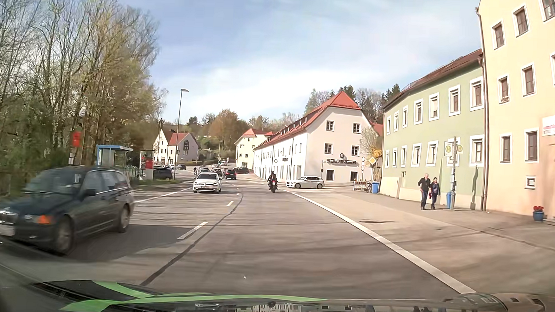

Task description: Follow the waypoints while adhering to traffic rules and regulations

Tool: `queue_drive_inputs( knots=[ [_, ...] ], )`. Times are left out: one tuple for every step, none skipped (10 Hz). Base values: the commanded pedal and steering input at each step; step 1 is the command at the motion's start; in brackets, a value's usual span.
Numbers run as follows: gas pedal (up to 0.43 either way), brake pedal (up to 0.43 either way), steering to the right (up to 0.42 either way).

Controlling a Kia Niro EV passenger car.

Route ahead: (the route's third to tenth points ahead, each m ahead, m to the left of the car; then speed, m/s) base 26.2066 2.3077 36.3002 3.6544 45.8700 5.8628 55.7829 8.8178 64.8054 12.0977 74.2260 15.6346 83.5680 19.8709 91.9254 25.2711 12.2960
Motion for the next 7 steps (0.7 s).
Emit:
queue_drive_inputs(
  knots=[
    [0.047,0.000,-0.022],
    [0.039,0.000,-0.023],
    [0.039,0.000,-0.024],
    [0.039,0.000,-0.025],
    [0.047,0.000,-0.025],
    [0.047,0.000,-0.025],
    [0.047,0.000,-0.025]
  ],
)
